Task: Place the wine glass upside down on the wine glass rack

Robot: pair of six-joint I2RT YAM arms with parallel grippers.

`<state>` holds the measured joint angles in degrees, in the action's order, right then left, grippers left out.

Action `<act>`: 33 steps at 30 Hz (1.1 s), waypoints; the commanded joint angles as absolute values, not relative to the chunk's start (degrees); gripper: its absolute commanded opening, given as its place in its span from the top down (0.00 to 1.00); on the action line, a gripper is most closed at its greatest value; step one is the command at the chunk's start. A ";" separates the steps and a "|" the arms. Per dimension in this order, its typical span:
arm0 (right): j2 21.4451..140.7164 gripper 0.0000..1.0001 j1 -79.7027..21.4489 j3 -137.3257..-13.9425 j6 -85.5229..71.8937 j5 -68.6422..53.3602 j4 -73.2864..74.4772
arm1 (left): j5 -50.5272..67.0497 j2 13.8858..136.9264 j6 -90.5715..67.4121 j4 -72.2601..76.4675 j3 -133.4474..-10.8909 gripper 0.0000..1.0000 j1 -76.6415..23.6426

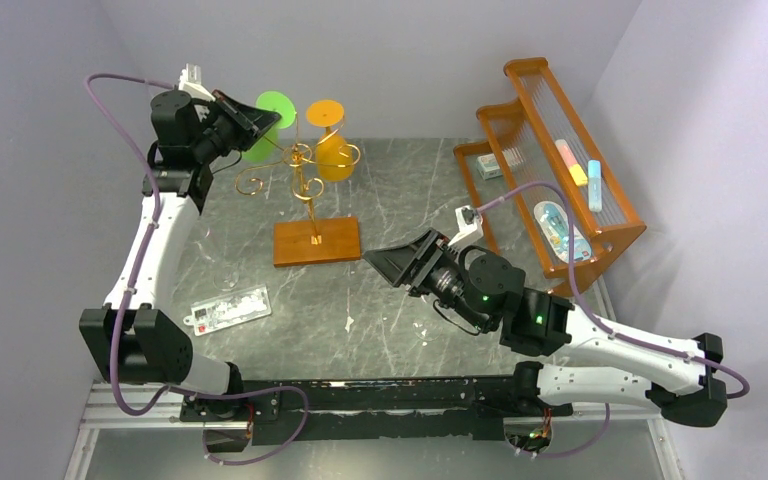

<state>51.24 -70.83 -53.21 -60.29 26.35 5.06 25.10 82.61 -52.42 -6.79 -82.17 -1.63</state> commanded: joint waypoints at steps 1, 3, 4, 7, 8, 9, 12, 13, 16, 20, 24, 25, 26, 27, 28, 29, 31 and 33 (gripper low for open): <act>49.95 0.42 -70.53 -52.26 -61.48 28.26 6.06 | 29.26 81.65 -54.53 -2.72 -80.51 0.95 -1.14; 49.87 0.43 -70.51 -52.06 -61.67 28.25 6.06 | 30.18 81.57 -55.36 -1.54 -79.90 0.95 -1.12; 49.84 0.42 -70.56 -51.97 -61.88 28.27 6.14 | 30.26 81.56 -55.60 -1.42 -79.83 0.95 -1.13; 49.54 0.43 -70.52 -51.79 -61.71 28.45 6.23 | 29.81 81.63 -54.41 -2.63 -80.63 0.95 -1.13; 49.43 0.43 -70.59 -51.85 -61.64 28.63 6.35 | 29.91 81.65 -54.33 -2.67 -80.75 0.95 -1.09; 49.26 0.43 -70.51 -51.81 -61.55 28.95 6.41 | 30.19 81.57 -54.47 -2.34 -80.73 0.95 -1.14; 48.96 0.43 -70.56 -51.68 -61.43 29.54 6.45 | 31.47 81.61 -55.66 -0.44 -80.13 0.95 -1.09; 48.96 0.43 -70.57 -51.60 -61.56 29.61 6.42 | 31.89 81.83 -56.10 0.37 -80.14 0.95 -1.14; 48.96 0.43 -70.54 -51.35 -61.97 30.05 6.56 | 33.50 83.02 -57.36 1.88 -81.02 0.95 -1.15; 48.26 0.45 -70.57 -50.83 -62.29 31.43 6.58 | 34.27 83.95 -57.63 1.17 -83.10 0.95 -1.19; 47.92 0.45 -70.53 -50.81 -62.28 32.59 6.72 | 34.42 84.44 -58.39 1.91 -82.96 0.95 -1.32; 47.67 0.45 -70.57 -50.68 -62.19 32.69 6.50 | 34.79 84.72 -58.92 2.53 -82.82 0.95 -1.32; 47.36 0.46 -70.59 -50.26 -62.07 32.79 6.15 | 35.02 85.09 -59.59 3.11 -82.80 0.95 -1.44; 46.59 0.46 -70.58 -49.70 -61.87 32.86 5.48 | 35.22 85.42 -60.08 3.74 -82.84 0.95 -1.65; 45.94 0.46 -70.51 -49.10 -61.61 33.08 4.74 | 35.13 85.66 -60.21 4.26 -83.00 0.95 -1.85; 45.36 0.46 -70.56 -48.52 -61.31 33.30 4.00 | 34.77 85.91 -60.11 4.38 -83.30 0.95 -2.19; 44.42 0.46 -70.57 -48.17 -60.82 34.06 3.82 | 34.33 86.40 -60.45 4.97 -83.58 0.95 -2.49; 43.93 0.46 -70.56 -48.31 -60.61 34.48 4.02 | 34.37 87.07 -61.26 6.04 -83.90 0.95 -2.51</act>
